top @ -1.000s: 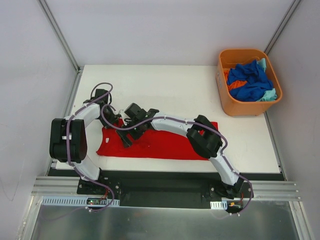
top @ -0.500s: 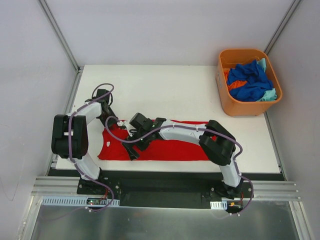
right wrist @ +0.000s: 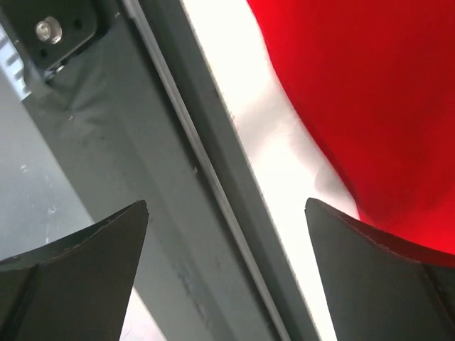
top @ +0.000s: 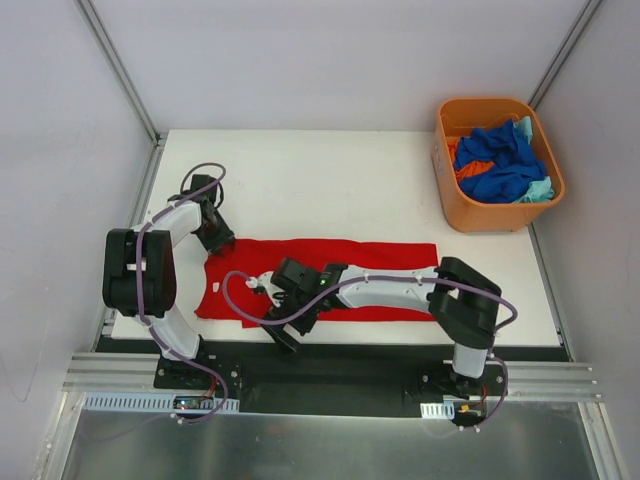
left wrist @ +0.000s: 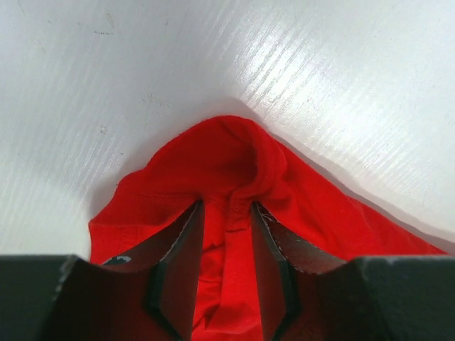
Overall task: Fold and stack the t-shirts
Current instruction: Fold the other side of the tshirt into a rectangle
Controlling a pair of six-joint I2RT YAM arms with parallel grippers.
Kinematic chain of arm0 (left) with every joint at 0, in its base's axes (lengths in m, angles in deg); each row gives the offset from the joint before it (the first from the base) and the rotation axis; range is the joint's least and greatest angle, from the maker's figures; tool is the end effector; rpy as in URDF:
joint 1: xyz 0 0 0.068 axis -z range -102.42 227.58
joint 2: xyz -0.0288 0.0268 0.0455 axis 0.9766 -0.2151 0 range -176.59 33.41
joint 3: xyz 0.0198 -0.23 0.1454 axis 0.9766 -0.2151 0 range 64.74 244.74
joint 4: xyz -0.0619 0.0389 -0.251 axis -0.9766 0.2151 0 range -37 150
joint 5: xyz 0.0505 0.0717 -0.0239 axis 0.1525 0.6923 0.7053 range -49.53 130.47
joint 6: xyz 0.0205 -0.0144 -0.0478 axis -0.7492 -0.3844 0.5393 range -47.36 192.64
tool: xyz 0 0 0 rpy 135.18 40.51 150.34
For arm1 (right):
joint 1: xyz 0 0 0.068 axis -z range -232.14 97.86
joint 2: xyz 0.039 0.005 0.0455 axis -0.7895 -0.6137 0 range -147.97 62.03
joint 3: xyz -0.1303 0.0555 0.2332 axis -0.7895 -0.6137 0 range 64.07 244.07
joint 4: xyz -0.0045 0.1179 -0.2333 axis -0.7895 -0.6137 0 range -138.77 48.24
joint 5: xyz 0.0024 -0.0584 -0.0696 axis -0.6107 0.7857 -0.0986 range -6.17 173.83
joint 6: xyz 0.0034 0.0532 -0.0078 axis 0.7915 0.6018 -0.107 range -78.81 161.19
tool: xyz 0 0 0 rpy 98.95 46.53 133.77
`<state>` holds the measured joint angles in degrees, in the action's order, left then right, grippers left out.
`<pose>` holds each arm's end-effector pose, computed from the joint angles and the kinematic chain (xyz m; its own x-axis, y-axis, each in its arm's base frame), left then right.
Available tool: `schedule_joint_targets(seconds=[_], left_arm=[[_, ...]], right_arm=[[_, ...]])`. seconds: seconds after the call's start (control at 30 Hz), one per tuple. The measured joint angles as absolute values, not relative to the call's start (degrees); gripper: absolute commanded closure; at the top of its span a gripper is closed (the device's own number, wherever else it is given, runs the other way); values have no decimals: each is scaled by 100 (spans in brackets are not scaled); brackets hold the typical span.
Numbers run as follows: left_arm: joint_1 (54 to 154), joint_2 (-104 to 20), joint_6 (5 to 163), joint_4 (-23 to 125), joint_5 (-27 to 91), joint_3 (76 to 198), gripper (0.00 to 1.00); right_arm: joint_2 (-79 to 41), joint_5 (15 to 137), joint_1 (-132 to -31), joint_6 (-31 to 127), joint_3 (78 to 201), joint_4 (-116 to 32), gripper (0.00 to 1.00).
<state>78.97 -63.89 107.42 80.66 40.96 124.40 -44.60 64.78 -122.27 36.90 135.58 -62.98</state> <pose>0.3298 -0.0077 0.1737 -0.7577 -0.5522 -0.3477 -0.5012 0.8337 -0.2319 0.1218 0.3708 0.1851 -0.2111 -0.7919 -0.5729 -0.9689 0.0922 0.2295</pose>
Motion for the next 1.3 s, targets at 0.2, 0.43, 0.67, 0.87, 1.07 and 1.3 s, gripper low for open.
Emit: schedule_joint_targets(seconds=[0.2,0.43,0.67,0.87,1.07,1.3], left_arm=[[7897,-6356,10642,8101,4094,12490,54],[7897,-5499,10679,8134,3882,12416,51],[8021,-4778,10843,8075,3434,11817,54],[8493,-4767,10976,8175,3359,11235,59],[8500,-4892,10998,8116,3587,11244,61],[8502,-5351,10994,8114,3814,11362,67]], right_arm=[[-3493,7407,-12282,3930,13455,-6411,3],[-3021,8633,-11801,4501,13540,-6722,3],[-2993,9110,-11077,4813,13112,-6912,3],[-2899,9335,-10977,4876,12859,-7078,3],[-2556,9488,-10800,4911,12657,-7155,3],[-2407,9558,-10719,4933,12607,-7233,3]])
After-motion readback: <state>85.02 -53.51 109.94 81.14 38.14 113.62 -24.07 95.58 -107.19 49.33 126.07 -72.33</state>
